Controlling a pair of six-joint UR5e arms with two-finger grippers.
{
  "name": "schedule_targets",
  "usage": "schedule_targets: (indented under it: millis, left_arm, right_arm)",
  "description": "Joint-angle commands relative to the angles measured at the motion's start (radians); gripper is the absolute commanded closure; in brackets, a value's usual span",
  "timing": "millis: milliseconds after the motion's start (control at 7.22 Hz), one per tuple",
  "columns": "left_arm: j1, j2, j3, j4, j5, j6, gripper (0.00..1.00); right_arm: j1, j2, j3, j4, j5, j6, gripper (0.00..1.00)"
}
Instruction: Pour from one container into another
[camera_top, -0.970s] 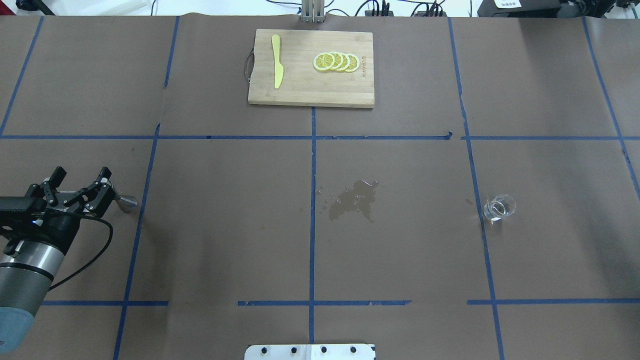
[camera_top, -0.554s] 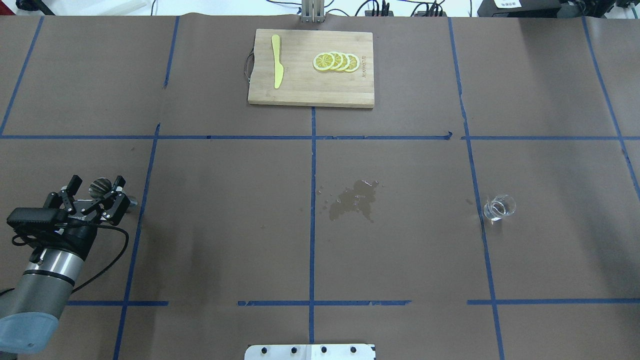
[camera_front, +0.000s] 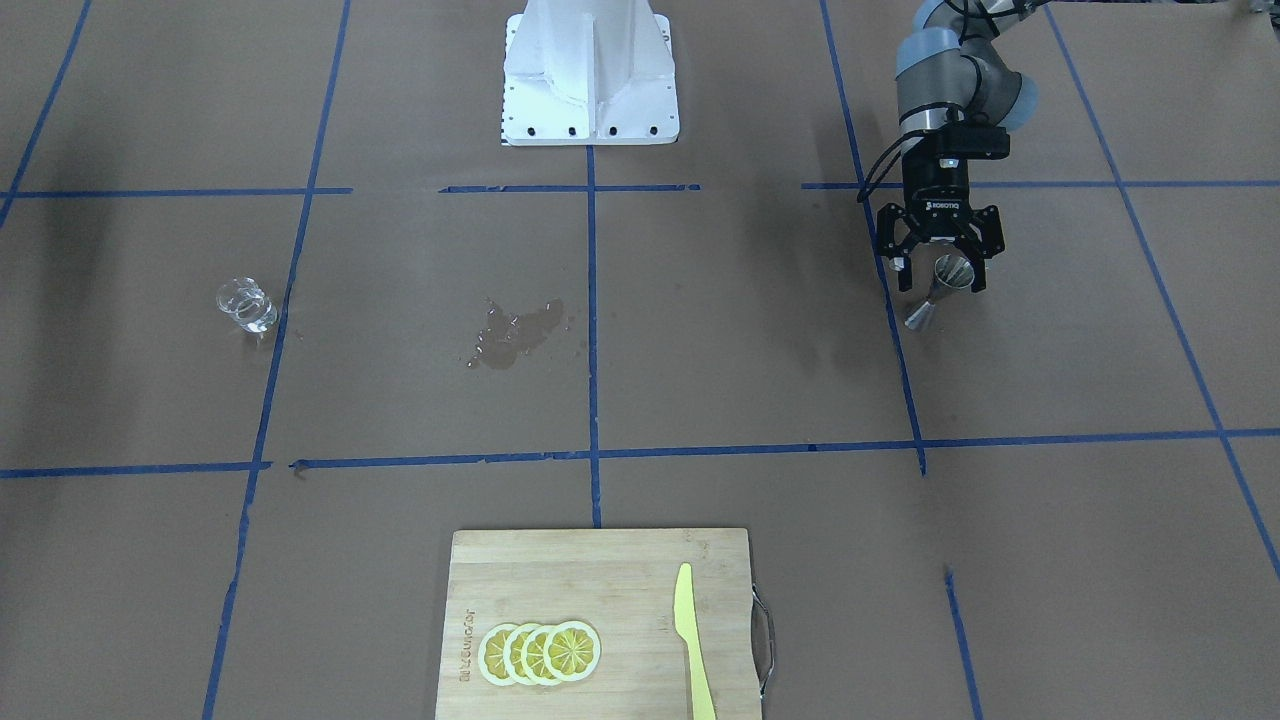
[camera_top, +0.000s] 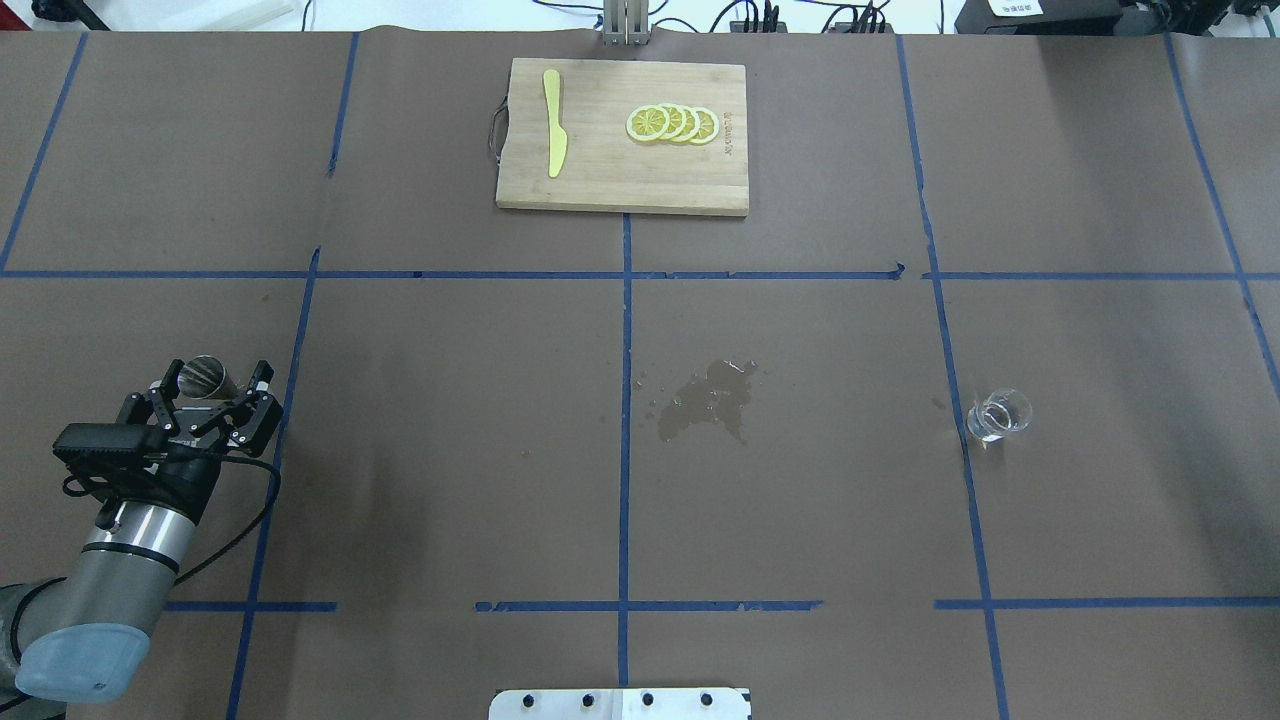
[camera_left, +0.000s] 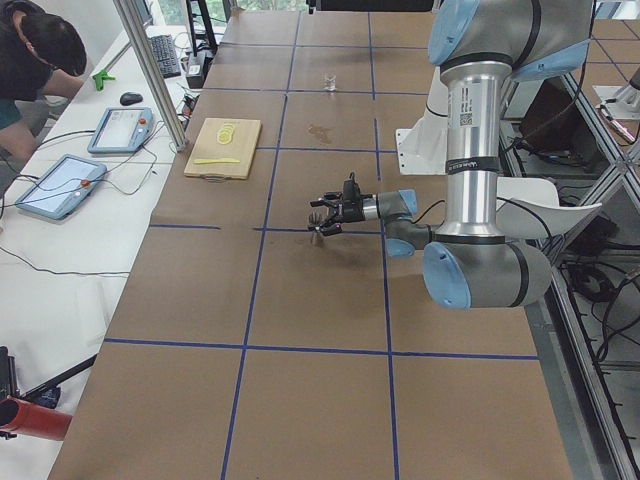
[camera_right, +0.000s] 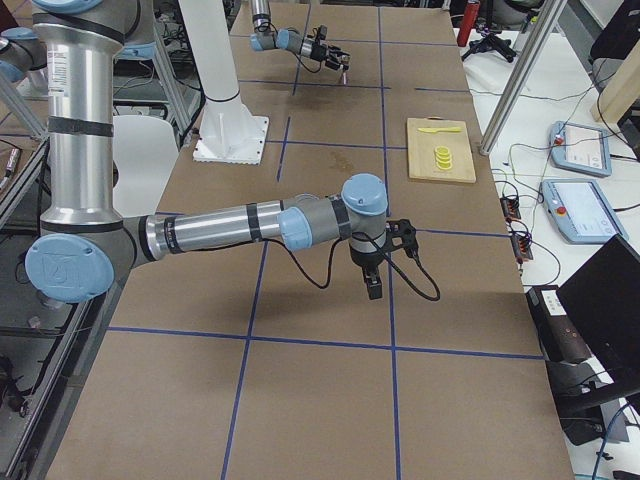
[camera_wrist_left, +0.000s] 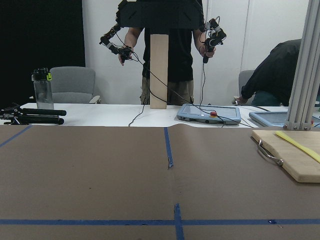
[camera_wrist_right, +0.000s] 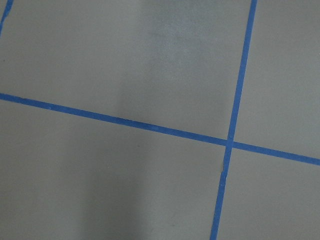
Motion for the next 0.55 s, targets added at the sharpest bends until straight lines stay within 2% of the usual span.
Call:
schedule_targets:
  millis: [0,416]
  left_arm:
    - [0.005,-0.002,0.073,-0.078,-0.001,-0.004,0.00]
    - [0.009,-0.011,0.096,-0.083,-0.003,0.005,0.03]
  right_arm:
    - [0.000,0.000,0.000,0.000,0.000,0.000,0.00]
    - [0.000,0.002,0.000,0.000,0.000,0.000,0.00]
